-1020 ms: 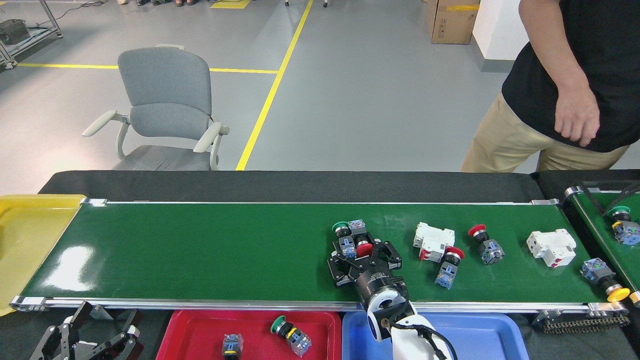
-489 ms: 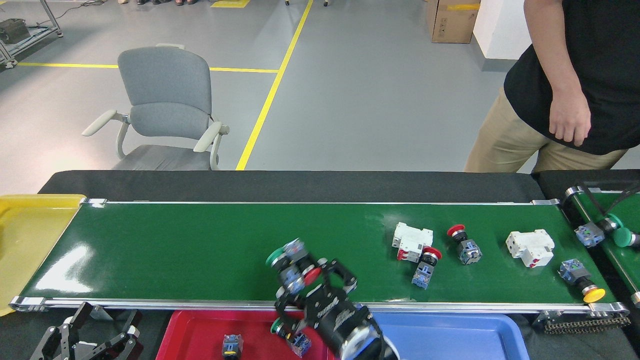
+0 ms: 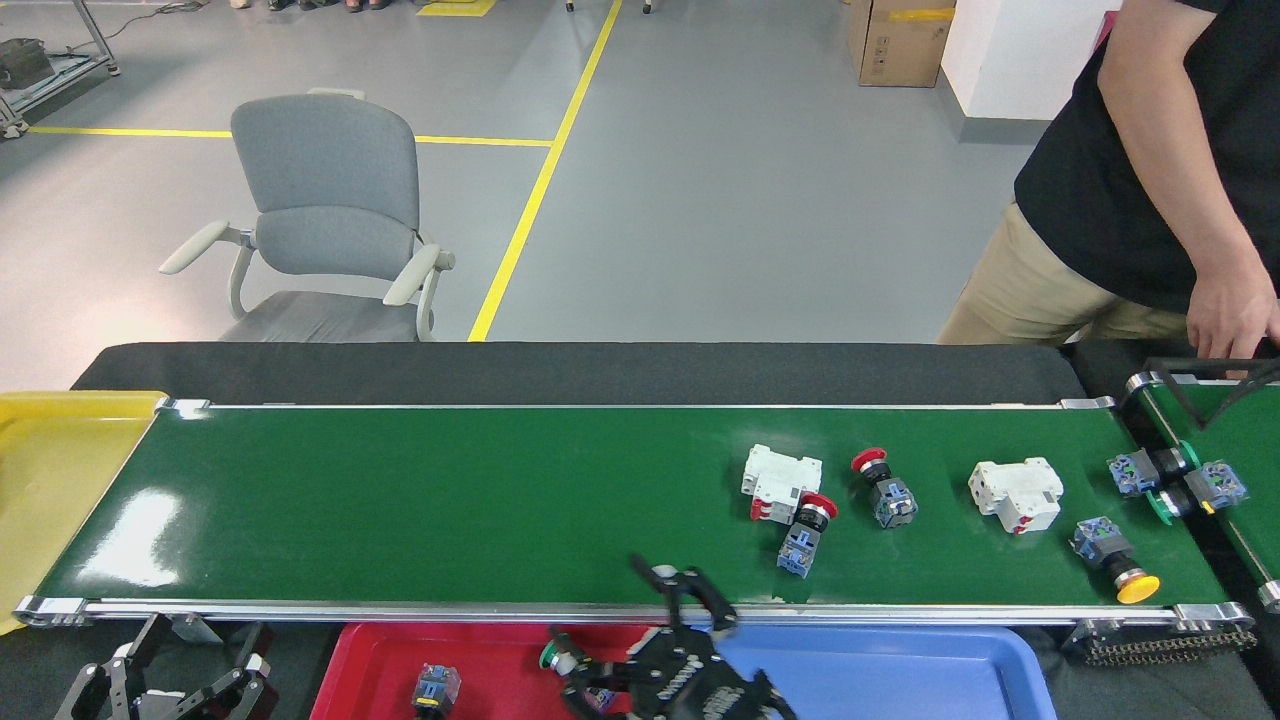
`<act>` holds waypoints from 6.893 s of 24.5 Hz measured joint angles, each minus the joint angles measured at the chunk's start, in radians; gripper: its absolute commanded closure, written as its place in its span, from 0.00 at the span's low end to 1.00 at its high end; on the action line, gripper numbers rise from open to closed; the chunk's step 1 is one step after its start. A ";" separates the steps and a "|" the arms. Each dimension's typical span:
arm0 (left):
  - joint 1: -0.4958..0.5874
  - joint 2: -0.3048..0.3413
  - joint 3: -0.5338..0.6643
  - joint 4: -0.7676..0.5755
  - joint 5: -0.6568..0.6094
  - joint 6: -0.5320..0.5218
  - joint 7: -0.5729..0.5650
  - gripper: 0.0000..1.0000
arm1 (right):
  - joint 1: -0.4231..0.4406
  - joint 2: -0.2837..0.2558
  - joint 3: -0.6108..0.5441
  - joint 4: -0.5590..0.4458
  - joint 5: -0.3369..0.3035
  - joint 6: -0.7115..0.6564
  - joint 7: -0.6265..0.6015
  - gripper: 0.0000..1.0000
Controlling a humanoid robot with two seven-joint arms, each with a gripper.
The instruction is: Pick switch part from conveyor to tray
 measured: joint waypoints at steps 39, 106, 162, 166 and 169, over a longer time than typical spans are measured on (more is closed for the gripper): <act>-0.271 -0.046 -0.351 0.044 -0.136 -0.006 -0.048 0.00 | -0.284 0.111 0.044 0.336 0.017 0.268 0.128 0.92; -0.479 -0.178 -0.412 0.206 -0.183 0.011 -0.125 0.91 | 0.202 -0.133 -0.455 -0.033 -0.155 0.047 -0.028 0.01; -0.476 -0.010 -0.057 0.472 -0.082 -0.079 -0.155 0.00 | 0.155 0.039 -0.498 -0.035 -0.083 -0.216 -0.051 0.01; -0.581 -0.007 -0.073 0.627 -0.082 -0.082 -0.151 0.00 | 0.144 0.039 -0.551 -0.002 -0.098 -0.153 -0.069 0.01; -0.656 0.001 -0.101 0.733 -0.085 -0.079 -0.128 0.01 | 0.074 0.039 -0.548 0.013 -0.082 -0.119 -0.035 0.01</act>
